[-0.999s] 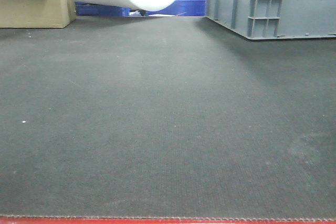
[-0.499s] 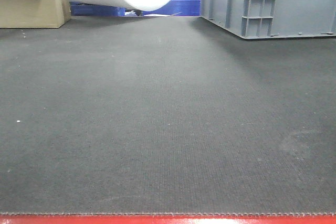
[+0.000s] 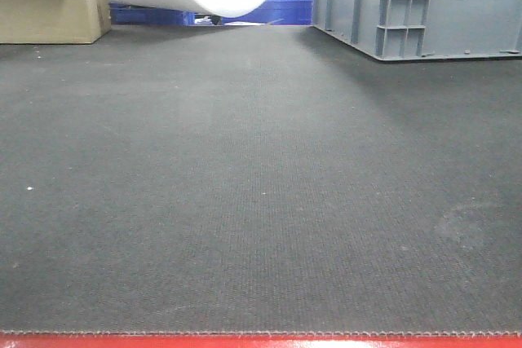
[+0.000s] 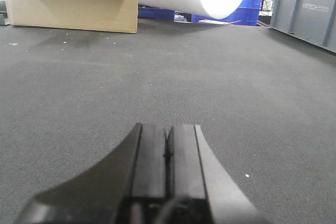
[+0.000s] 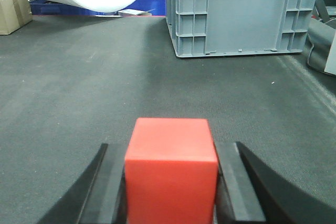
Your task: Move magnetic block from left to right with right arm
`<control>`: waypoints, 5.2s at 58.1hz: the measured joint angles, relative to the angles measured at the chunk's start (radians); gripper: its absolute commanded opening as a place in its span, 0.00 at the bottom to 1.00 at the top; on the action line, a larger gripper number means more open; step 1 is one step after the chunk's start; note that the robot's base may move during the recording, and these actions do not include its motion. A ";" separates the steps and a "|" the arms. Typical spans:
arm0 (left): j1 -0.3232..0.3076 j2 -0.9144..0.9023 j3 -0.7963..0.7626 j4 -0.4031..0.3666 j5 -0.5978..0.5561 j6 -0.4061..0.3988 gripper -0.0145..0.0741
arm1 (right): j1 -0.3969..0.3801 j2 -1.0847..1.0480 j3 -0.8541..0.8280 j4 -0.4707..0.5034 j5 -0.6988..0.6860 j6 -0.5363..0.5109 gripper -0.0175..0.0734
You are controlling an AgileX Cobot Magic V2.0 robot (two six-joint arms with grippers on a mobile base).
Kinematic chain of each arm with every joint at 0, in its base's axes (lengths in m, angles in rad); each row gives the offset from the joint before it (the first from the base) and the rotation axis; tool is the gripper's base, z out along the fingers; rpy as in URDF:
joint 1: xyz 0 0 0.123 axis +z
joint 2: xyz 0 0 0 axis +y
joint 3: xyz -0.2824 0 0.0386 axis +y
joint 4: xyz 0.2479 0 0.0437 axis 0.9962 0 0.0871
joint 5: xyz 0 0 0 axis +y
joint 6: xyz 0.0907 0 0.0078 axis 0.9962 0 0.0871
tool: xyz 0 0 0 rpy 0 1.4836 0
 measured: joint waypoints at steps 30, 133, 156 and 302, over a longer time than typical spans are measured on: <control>0.000 0.000 0.000 0.000 0.000 0.000 0.03 | 0.007 0.265 -0.190 0.010 0.198 0.000 0.61; 0.000 0.000 0.000 0.000 0.000 0.000 0.03 | 0.785 1.798 -1.195 -0.216 0.775 0.906 0.61; 0.000 0.000 0.000 0.000 0.000 0.000 0.03 | 0.785 1.806 -1.195 -0.195 0.735 0.908 0.61; 0.000 0.000 0.000 0.000 0.000 0.000 0.03 | 0.346 0.899 -0.416 -0.093 0.335 0.078 0.25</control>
